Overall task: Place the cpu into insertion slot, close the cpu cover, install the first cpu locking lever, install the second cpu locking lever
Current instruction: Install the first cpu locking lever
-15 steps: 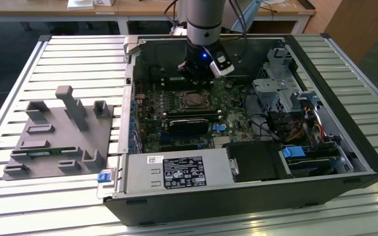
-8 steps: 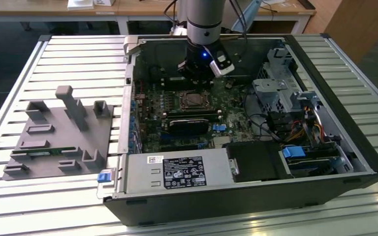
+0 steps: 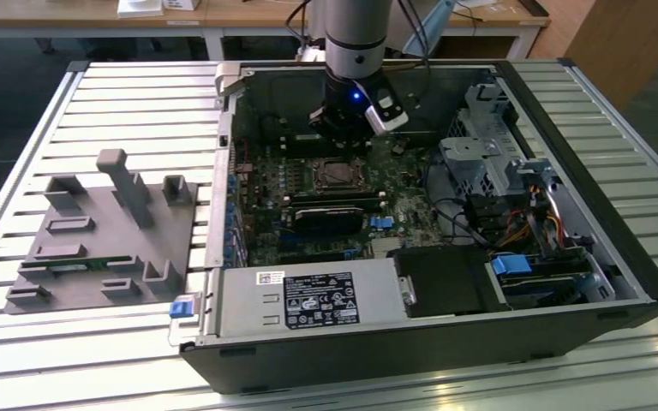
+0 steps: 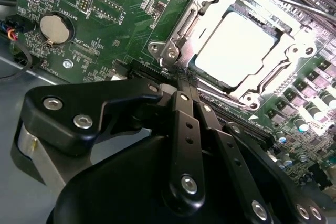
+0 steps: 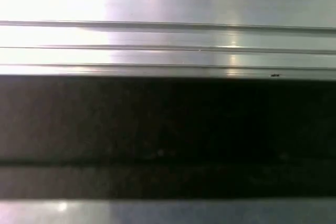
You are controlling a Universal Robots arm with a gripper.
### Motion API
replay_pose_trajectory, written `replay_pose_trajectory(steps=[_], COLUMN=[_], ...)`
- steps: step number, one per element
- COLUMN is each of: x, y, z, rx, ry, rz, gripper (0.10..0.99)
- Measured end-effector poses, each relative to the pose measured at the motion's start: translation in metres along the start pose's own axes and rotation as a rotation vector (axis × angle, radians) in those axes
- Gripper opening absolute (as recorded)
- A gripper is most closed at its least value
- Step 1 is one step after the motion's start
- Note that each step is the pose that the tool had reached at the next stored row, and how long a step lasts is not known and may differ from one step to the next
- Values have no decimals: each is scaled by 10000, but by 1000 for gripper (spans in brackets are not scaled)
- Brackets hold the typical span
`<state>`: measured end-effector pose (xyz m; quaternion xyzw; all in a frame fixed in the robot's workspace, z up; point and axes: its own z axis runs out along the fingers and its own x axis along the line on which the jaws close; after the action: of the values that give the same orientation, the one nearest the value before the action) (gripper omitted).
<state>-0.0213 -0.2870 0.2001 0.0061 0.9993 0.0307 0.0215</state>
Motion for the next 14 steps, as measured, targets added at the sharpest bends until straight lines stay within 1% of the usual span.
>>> replay_pose_trajectory(steps=[4, 7, 14], x=[1, 1, 2], y=[-1, 4, 29], z=[15, 28, 44], rx=[97, 132, 133], ry=[2, 0, 0], rz=[-4, -5, -6], gripper=[106, 106, 106])
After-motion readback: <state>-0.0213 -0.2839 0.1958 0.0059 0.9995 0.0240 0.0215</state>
